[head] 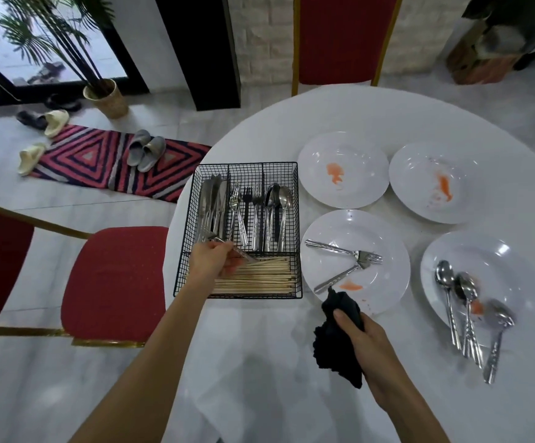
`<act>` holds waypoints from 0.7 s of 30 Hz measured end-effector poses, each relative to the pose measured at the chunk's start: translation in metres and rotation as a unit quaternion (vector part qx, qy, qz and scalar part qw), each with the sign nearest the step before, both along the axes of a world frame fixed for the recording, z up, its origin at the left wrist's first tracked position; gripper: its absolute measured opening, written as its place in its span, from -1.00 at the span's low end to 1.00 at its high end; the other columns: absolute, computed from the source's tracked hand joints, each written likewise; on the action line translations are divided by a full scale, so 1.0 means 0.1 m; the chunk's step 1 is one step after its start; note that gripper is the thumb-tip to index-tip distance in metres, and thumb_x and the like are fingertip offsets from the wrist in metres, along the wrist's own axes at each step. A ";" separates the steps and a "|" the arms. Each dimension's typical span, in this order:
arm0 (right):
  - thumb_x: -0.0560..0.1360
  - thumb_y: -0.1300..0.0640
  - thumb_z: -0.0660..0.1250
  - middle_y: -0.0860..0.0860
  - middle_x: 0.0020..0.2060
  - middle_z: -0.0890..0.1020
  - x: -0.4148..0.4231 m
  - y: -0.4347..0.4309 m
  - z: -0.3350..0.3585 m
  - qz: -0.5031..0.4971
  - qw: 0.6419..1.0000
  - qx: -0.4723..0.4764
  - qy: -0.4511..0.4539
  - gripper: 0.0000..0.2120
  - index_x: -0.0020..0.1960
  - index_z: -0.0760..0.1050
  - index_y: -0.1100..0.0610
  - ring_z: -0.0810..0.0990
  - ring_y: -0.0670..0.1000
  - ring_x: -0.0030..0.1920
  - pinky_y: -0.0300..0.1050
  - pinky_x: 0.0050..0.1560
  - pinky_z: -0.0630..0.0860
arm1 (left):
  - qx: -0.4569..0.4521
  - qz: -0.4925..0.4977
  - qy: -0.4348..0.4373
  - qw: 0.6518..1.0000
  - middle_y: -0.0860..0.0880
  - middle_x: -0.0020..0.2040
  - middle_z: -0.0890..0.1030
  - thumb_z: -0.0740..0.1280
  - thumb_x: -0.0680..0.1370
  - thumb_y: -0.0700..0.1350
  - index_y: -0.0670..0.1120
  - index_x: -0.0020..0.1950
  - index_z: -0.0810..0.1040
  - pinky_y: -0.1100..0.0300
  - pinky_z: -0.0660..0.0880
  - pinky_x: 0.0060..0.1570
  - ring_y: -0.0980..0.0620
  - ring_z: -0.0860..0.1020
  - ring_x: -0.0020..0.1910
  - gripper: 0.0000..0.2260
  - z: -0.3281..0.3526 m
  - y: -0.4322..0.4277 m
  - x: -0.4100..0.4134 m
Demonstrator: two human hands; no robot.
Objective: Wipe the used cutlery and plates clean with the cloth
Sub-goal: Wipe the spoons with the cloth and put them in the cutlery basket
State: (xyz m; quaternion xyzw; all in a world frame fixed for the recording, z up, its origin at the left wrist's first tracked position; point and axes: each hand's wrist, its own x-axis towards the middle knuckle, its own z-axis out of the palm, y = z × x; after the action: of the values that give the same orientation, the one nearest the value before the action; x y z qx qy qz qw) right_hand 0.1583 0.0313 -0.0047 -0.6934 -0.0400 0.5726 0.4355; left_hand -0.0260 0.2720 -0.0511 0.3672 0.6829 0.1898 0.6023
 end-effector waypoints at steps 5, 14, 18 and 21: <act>0.63 0.04 0.31 0.15 -0.08 0.76 0.00 -0.04 0.02 0.002 1.000 0.000 0.001 -0.79 0.19 0.57 0.12 0.75 0.22 -0.06 0.31 0.06 0.65 | 0.011 -0.011 0.024 1.000 -0.15 -0.20 0.72 0.34 0.63 -0.16 -0.24 0.03 0.59 0.15 0.63 -0.43 0.01 0.71 -0.37 -0.86 -0.04 -0.02 0.00; 0.63 0.02 0.32 0.16 -0.06 0.76 0.06 -0.22 0.06 -0.013 1.000 -0.005 -0.001 -0.77 0.21 0.57 0.12 0.75 0.22 -0.04 0.25 0.03 0.66 | 0.090 -0.042 0.142 0.985 -0.12 -0.13 0.70 0.31 0.64 -0.09 -0.13 0.12 0.62 0.13 0.59 -0.35 -0.03 0.68 -0.24 -0.83 0.03 0.13 -0.03; 0.62 0.02 0.32 0.17 -0.07 0.76 0.05 -0.28 0.07 -0.026 1.000 -0.012 0.003 -0.76 0.20 0.57 0.13 0.75 0.22 -0.04 0.24 0.05 0.64 | 0.139 -0.077 0.216 0.963 -0.11 -0.04 0.67 0.32 0.61 -0.04 -0.07 0.23 0.64 0.03 0.63 -0.13 -0.02 0.60 -0.23 -0.75 0.06 0.37 -0.07; 0.63 0.04 0.32 0.18 -0.07 0.76 0.03 -0.29 0.09 -0.031 0.999 -0.014 0.011 -0.77 0.20 0.56 0.15 0.75 0.24 -0.05 0.27 0.06 0.63 | 0.157 -0.105 0.229 0.955 -0.12 0.06 0.66 0.30 0.63 -0.05 -0.07 0.26 0.64 0.22 0.44 -0.31 0.10 0.48 -0.31 -0.74 0.08 0.43 -0.02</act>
State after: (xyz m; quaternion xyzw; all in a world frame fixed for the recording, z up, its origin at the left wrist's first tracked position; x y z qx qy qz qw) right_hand 0.1611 0.0019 0.0045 -0.6941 -0.0058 0.5669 0.4436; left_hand -0.0285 0.3148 -0.0428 0.5607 0.7216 0.1408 0.3809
